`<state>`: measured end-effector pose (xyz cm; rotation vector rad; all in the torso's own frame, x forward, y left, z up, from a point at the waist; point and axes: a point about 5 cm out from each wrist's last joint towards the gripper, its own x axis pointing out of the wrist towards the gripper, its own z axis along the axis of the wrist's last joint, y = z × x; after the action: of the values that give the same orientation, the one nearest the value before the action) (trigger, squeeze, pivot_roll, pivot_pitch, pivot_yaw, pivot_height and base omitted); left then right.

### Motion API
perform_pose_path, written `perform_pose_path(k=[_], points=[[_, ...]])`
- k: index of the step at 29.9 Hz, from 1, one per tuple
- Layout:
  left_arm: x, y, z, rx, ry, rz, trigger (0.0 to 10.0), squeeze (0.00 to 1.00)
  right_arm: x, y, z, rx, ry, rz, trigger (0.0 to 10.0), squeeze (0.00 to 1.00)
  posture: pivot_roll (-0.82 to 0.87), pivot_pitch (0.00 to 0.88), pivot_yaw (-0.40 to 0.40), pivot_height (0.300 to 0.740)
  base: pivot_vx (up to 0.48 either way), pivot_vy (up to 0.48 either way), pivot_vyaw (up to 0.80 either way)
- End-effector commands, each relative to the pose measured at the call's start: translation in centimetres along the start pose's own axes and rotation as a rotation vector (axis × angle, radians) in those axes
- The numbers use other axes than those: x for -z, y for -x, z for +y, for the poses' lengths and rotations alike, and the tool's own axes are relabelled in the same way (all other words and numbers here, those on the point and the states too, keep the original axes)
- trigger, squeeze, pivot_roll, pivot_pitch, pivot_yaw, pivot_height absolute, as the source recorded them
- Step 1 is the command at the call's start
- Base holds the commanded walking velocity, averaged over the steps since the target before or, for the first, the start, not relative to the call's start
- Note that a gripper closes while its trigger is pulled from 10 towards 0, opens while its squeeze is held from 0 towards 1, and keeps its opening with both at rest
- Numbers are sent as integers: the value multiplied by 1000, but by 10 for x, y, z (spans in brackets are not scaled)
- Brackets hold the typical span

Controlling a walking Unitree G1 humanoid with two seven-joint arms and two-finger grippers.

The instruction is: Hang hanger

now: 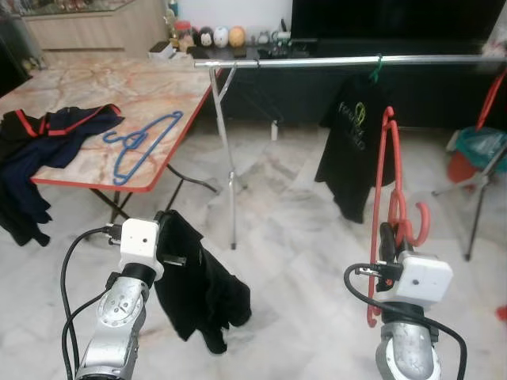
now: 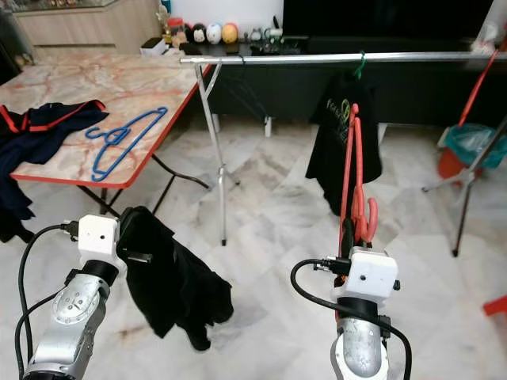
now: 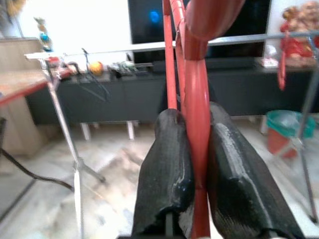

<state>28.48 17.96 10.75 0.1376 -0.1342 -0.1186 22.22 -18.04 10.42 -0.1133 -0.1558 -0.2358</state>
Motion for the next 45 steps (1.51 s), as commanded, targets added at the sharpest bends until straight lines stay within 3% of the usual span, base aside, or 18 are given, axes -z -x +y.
perform_pose_path(k=[1,45], points=[[-9,-3,6,-13,-10,-35,10000,0,-5,-2,2,1,-1,-19,10000,0,11,0,69,740,0,405,0],[-10,-9,3,-11,4,-33,10000,0,-9,-10,4,-9,23,-37,10000,0,18,10,65,740,0,406,0]])
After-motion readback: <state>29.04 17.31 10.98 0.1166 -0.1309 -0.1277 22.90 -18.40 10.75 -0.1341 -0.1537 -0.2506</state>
